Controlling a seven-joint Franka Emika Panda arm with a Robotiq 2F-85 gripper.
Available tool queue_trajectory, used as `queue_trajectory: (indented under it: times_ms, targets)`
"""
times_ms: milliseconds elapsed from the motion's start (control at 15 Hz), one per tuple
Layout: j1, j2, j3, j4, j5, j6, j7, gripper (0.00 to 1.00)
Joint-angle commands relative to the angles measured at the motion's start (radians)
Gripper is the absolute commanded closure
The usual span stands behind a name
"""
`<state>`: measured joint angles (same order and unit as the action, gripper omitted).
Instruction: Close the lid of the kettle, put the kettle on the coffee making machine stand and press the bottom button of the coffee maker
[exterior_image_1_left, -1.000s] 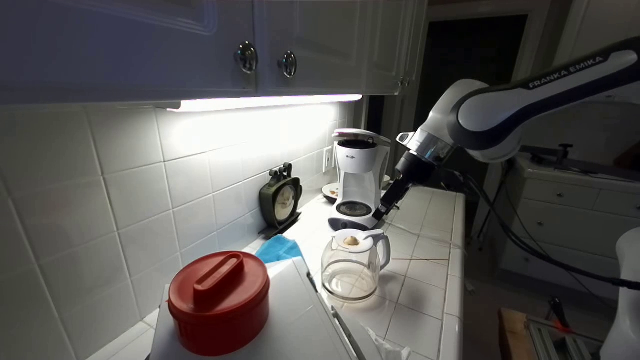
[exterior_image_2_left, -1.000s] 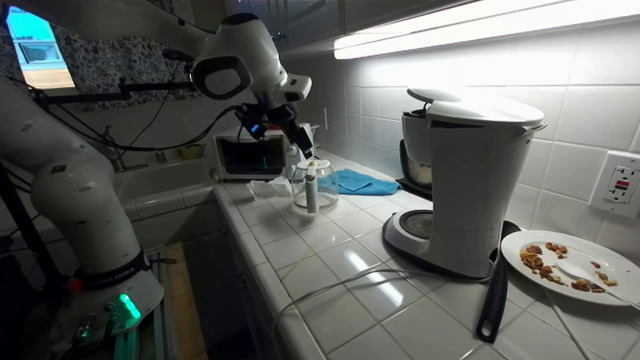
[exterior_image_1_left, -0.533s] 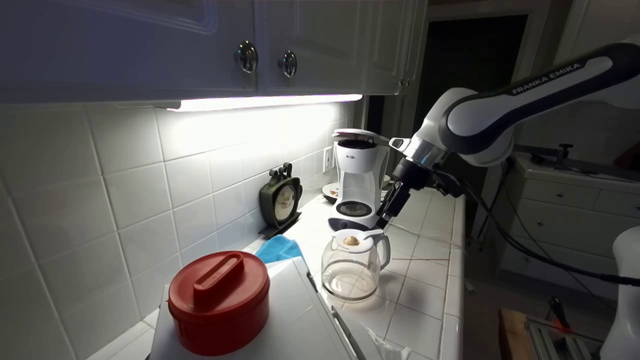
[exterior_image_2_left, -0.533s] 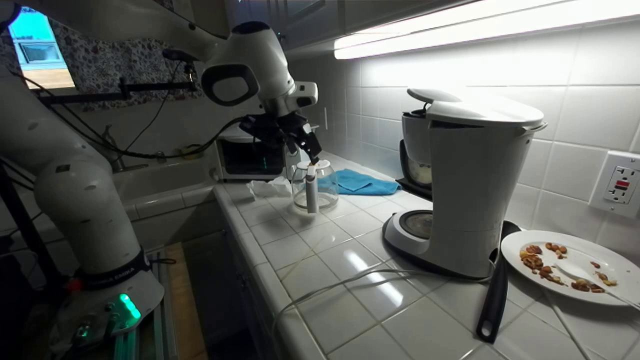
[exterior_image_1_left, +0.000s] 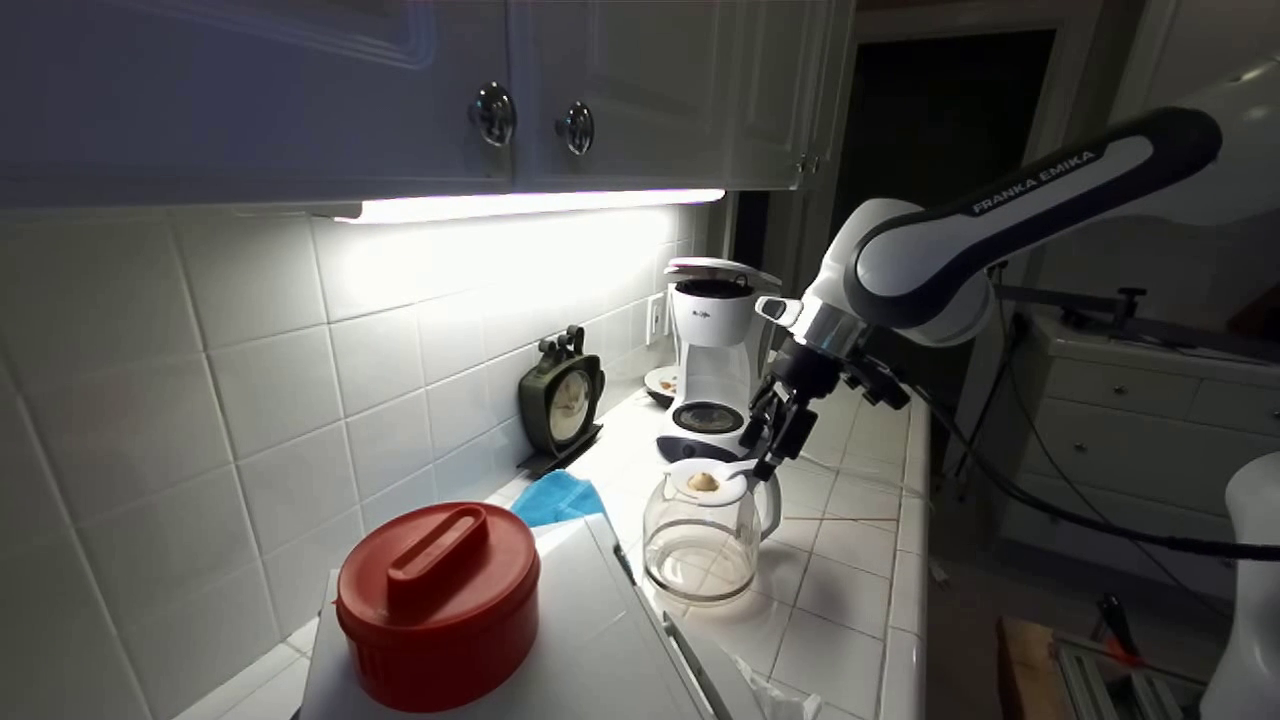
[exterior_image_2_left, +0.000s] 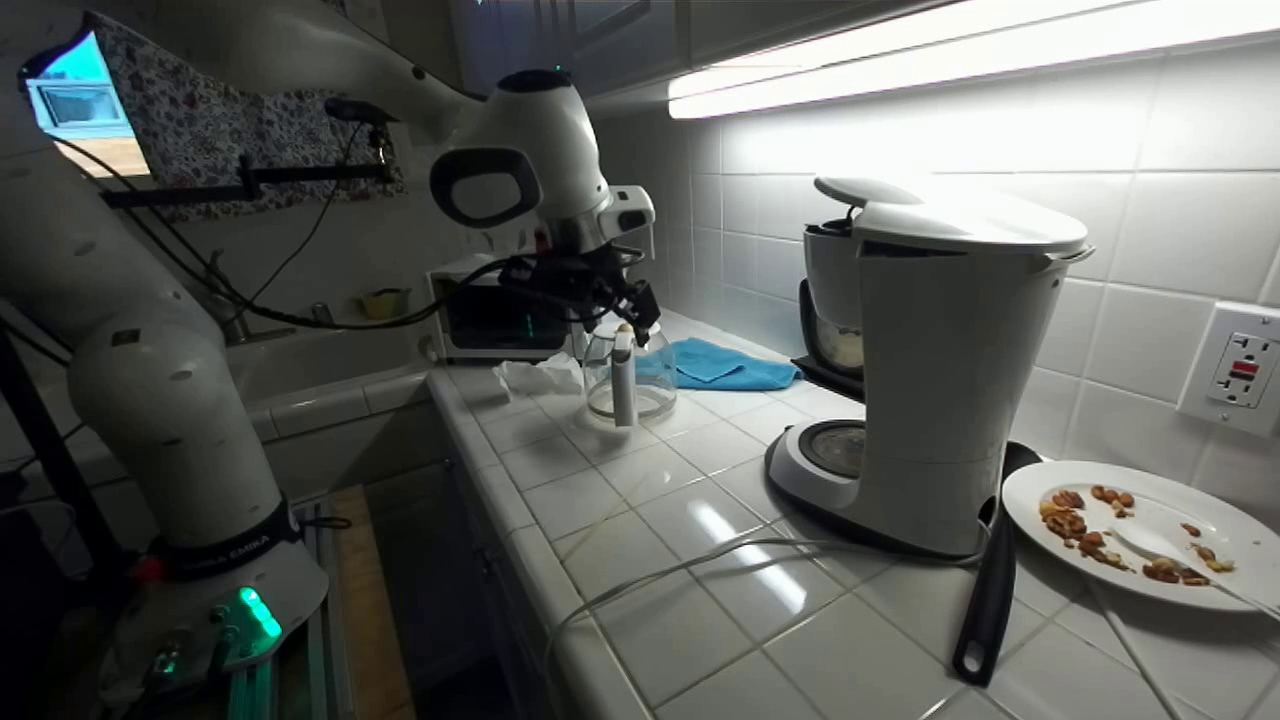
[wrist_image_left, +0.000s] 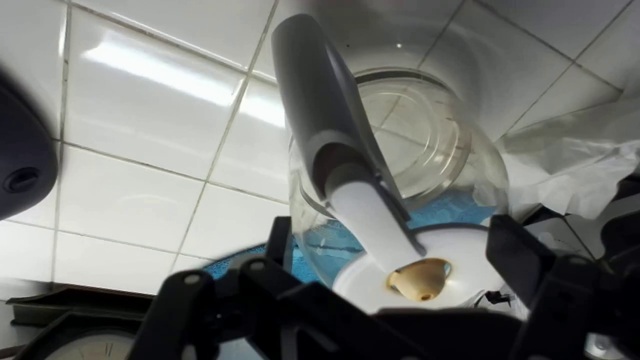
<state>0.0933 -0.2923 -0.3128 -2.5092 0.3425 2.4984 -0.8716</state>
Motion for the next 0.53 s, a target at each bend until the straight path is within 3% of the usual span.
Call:
queue_trajectory:
  times_ms: [0, 467]
  targets:
    - [-0.008, 0.045, 0.004, 0.033, 0.029, 0.003, -0.113, 0.0]
    - [-0.025, 0.063, 0.004, 0.025, 0.06, -0.001, -0.259, 0.0]
